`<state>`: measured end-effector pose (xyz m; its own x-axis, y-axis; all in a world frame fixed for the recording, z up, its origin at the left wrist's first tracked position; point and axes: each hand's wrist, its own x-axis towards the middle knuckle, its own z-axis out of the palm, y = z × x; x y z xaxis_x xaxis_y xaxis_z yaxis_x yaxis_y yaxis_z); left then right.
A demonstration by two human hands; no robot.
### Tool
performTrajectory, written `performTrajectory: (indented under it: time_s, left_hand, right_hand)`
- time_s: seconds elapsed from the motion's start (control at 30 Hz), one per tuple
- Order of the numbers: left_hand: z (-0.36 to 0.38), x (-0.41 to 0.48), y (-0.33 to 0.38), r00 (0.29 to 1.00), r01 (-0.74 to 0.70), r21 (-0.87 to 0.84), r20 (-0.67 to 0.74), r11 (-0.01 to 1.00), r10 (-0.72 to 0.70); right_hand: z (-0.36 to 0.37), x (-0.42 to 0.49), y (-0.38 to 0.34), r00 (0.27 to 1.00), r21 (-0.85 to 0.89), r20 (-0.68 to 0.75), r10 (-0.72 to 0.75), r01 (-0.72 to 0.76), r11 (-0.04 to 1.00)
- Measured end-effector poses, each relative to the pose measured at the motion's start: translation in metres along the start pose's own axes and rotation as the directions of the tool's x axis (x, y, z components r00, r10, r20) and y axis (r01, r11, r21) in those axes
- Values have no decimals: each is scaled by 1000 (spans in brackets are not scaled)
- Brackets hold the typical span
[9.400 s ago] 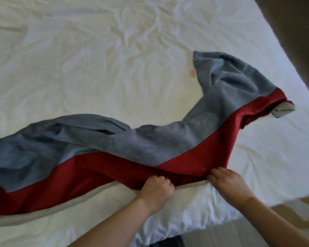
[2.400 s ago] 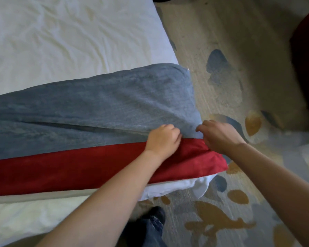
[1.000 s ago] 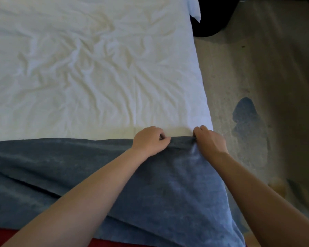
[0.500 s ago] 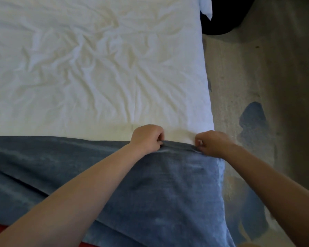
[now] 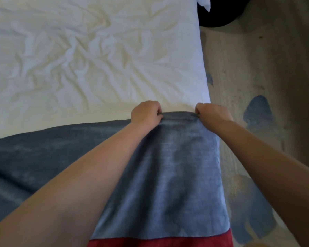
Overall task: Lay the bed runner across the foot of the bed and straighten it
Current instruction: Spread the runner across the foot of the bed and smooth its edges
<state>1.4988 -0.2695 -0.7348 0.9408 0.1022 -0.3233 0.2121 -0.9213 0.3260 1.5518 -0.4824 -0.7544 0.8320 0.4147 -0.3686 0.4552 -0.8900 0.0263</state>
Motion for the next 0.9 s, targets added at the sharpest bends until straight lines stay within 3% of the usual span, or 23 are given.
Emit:
performTrajectory:
  time_s: [0.27, 0.43, 0.6, 0.9]
  left_hand:
    - [3, 15, 9, 977, -168, 307, -75, 937, 200]
    - [3, 13, 5, 988, -119, 228, -64, 966, 137]
    - [-7, -8, -18, 959, -170, 293, -171, 941, 227]
    - [-31, -46, -34, 928, -172, 262, -281, 950, 246]
  right_hand:
    - [5, 3, 8, 990, -77, -68, 120, -126, 989]
    - [6, 2, -2, 982, -3, -39, 184, -185, 983]
    - [-7, -13, -21, 979, -8, -182, 93, -96, 995]
    - [-37, -31, -99, 962, 91, -274, -21, 48, 995]
